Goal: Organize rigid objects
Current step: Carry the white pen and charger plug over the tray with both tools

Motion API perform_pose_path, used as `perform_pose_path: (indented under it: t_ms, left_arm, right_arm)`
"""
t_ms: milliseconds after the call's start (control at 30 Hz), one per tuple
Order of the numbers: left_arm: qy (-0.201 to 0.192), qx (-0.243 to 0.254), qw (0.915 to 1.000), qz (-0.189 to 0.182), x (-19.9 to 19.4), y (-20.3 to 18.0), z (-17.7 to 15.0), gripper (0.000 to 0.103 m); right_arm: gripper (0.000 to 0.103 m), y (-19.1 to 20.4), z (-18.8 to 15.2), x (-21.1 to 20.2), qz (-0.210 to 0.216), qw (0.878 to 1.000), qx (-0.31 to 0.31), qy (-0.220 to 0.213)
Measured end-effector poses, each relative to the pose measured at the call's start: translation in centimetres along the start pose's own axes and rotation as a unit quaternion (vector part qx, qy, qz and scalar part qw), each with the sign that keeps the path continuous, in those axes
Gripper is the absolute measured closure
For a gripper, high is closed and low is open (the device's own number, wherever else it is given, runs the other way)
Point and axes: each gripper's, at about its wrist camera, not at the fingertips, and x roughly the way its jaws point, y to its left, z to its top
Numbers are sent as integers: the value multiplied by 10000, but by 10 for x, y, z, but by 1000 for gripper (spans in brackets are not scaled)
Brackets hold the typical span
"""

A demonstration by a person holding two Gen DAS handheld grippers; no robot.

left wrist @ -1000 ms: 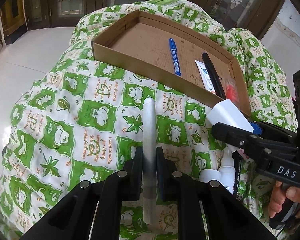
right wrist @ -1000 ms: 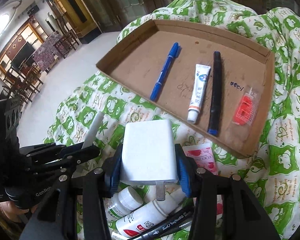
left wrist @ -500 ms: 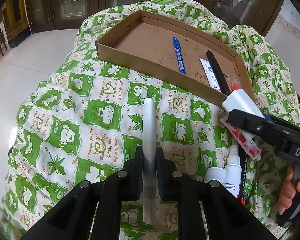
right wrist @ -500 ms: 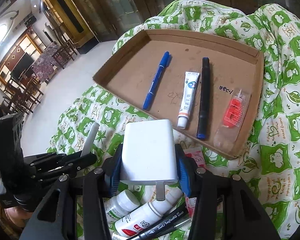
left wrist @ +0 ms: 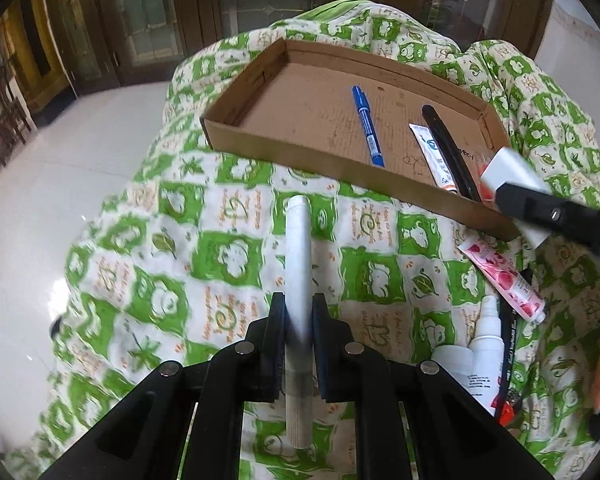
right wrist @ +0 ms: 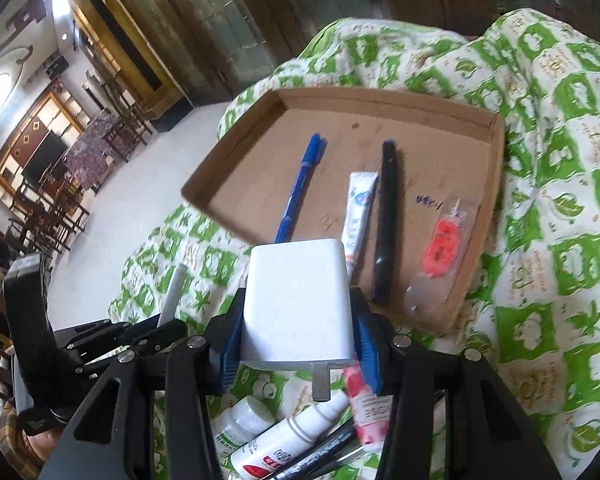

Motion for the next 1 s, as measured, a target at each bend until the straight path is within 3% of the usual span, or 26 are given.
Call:
perform_pose_path:
  t_ms: [133, 333, 533, 833, 1000]
  left_arm:
    - [-7, 41, 10000, -24, -1, -2, 9, 91]
    - [27, 8, 9994, -345, -4, -8, 25, 91]
    - [-56, -23, 9985, -535, -10, -12, 46, 91]
    - [-104, 41, 9985, -531, -11, -11, 68, 91]
    - [-106, 82, 9983, -568, -6, -16, 83, 91]
  right_arm:
    - [56, -16, 8, -10, -79, 9995, 218, -207]
    - [56, -41, 14, -16, -86, 9972, 698, -265]
    - [56, -39, 14, -18, -100, 9973, 672, -290]
    - [56, -78, 34, -43, -227, 9900, 1164, -760]
    - [56, -89, 44, -42, -287, 9886, 1244, -793]
